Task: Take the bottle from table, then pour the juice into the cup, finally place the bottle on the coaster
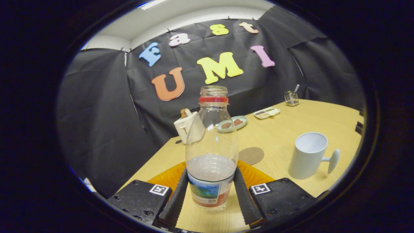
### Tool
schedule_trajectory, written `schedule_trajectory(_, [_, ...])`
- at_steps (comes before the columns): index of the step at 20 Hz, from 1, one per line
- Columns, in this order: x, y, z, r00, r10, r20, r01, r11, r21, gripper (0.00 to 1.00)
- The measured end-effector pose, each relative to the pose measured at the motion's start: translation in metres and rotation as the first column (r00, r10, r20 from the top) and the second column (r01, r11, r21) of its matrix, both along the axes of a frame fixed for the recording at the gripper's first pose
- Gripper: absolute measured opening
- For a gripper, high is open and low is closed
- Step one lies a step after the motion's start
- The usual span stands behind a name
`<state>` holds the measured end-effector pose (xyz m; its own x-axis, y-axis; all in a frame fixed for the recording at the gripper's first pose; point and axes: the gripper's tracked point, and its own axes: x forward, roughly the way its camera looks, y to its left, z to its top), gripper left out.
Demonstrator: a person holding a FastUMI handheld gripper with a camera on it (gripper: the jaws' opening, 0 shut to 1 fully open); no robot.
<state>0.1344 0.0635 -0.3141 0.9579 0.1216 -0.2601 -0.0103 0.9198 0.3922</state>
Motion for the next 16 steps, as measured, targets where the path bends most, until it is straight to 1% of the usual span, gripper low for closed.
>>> schedule_trajectory(3, [0.000,-0.003,0.007,1.000,0.002,-0.021,0.000,0.994,0.112,0.77])
schedule_trajectory(6, [-0.002,-0.009,0.006,0.999,-0.015,-0.039,0.023,0.978,0.209,0.77])
schedule_trajectory(7, [-0.001,-0.010,0.008,0.999,-0.012,-0.032,0.020,0.969,0.245,0.77])
schedule_trajectory(9, [-0.003,-0.011,0.011,1.000,0.002,-0.021,0.006,0.944,0.330,0.77])
schedule_trajectory(12, [-0.003,-0.021,0.014,1.000,-0.017,-0.007,0.019,0.909,0.416,0.77])
schedule_trajectory(14, [-0.004,-0.031,0.009,0.999,-0.040,-0.027,0.048,0.894,0.446,0.77])
schedule_trajectory(16, [-0.005,-0.035,0.004,0.997,-0.057,-0.059,0.079,0.854,0.514,0.77])
